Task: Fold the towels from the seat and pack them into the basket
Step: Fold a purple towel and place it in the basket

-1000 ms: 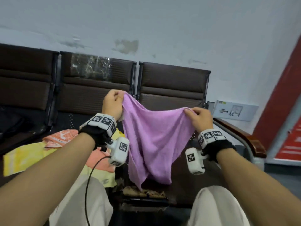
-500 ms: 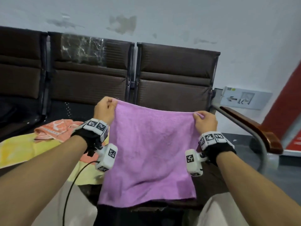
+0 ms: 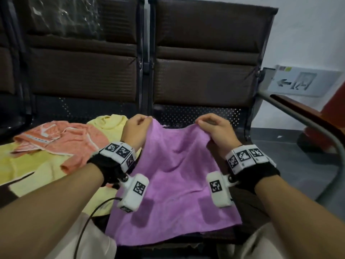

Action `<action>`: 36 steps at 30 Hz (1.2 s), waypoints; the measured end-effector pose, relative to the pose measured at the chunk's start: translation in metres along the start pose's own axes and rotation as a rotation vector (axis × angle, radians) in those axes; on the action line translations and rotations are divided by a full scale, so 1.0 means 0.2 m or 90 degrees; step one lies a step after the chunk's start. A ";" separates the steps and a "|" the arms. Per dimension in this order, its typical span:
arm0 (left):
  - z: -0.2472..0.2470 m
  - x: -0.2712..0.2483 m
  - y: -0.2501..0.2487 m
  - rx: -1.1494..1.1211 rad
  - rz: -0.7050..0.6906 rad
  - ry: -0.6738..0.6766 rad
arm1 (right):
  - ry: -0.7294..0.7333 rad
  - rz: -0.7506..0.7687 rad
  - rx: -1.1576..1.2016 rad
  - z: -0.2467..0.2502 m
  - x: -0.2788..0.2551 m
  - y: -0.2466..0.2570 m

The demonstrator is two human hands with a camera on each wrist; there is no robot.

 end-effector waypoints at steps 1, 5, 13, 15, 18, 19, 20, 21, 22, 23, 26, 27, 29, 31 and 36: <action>0.00 0.00 -0.01 -0.007 0.002 0.000 | 0.058 -0.001 0.042 -0.07 -0.04 0.03; 0.05 -0.01 0.02 -0.009 0.026 -0.001 | 0.213 -0.084 0.026 -0.19 -0.17 0.01; 0.04 -0.05 0.07 -0.013 0.051 0.041 | 0.384 0.089 -0.350 -0.21 -0.29 -0.04; -0.01 -0.07 0.07 -0.013 0.050 0.073 | 0.367 0.278 -0.500 -0.23 -0.32 0.04; -0.06 -0.09 0.06 -0.015 0.048 0.105 | 0.336 0.347 -0.367 -0.29 -0.37 0.17; -0.07 -0.10 0.05 -0.017 0.048 0.117 | 0.319 0.320 -0.293 -0.30 -0.37 0.20; -0.08 -0.11 0.05 -0.025 0.051 0.125 | 0.302 0.280 -0.236 -0.30 -0.36 0.21; -0.09 -0.12 0.04 -0.037 0.059 0.134 | 0.281 0.244 -0.203 -0.30 -0.34 0.21; -0.10 -0.13 0.04 -0.049 0.069 0.144 | 0.260 0.225 -0.200 -0.29 -0.33 0.19; -0.11 -0.15 0.03 -0.060 0.078 0.155 | 0.250 0.223 -0.219 -0.29 -0.32 0.18; -0.15 -0.19 0.02 -0.070 0.091 0.203 | 0.253 0.265 -0.301 -0.32 -0.31 0.15; -0.16 -0.21 0.02 -0.070 0.096 0.220 | 0.248 0.274 -0.307 -0.33 -0.30 0.15; -0.17 -0.23 0.02 -0.078 0.111 0.247 | 0.229 0.279 -0.312 -0.33 -0.29 0.15; -0.18 -0.25 0.01 -0.087 0.124 0.269 | 0.216 0.263 -0.328 -0.32 -0.27 0.12; -0.21 -0.30 -0.01 -0.128 0.141 0.303 | 0.199 0.229 -0.348 -0.30 -0.26 0.08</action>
Point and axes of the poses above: each hand's wrist, its own x-axis towards the middle knuckle, its own z-axis out of the back of the hand, y = z × x, the point moved 10 cm from there along x, towards the middle knuckle, and after that the axes turned 11 degrees about -y, right-handed, at the moved point
